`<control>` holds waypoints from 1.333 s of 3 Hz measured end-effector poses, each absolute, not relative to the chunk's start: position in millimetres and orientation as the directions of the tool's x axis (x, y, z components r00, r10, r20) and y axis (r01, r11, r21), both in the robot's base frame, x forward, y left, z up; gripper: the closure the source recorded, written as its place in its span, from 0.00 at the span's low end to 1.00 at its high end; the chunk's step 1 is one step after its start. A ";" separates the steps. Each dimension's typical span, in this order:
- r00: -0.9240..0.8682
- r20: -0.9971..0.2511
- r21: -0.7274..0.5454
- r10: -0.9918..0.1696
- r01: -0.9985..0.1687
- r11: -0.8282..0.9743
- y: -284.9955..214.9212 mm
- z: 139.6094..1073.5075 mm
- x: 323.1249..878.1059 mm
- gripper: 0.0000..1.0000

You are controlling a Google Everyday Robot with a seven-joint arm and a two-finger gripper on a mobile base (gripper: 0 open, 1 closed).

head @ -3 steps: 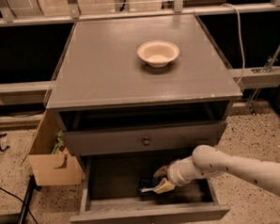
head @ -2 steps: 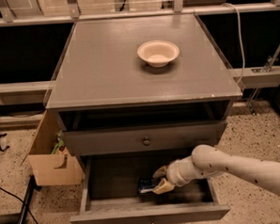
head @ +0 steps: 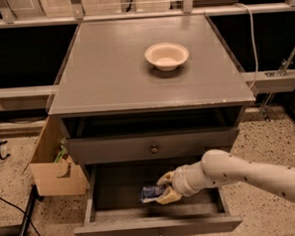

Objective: Pick rxbar blueberry from middle drawer and place on counter

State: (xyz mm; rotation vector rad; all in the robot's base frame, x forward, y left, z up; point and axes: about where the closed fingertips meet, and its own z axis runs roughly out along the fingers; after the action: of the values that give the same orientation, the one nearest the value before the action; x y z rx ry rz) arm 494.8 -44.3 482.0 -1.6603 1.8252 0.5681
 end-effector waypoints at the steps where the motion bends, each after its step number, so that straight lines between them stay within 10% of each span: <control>1: -0.031 -0.669 -0.102 -0.742 -0.986 0.133 -42.2 519.5 484.4 1.00; 4: 0.033 -0.666 -0.197 -0.745 -0.971 0.132 -29.8 648.4 499.6 1.00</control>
Offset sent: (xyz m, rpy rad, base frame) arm -0.0166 0.0007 0.1357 -0.0963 -0.0909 -0.0376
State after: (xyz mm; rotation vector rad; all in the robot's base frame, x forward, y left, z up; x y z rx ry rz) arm 499.6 -29.8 648.4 -1.6616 1.7602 0.4416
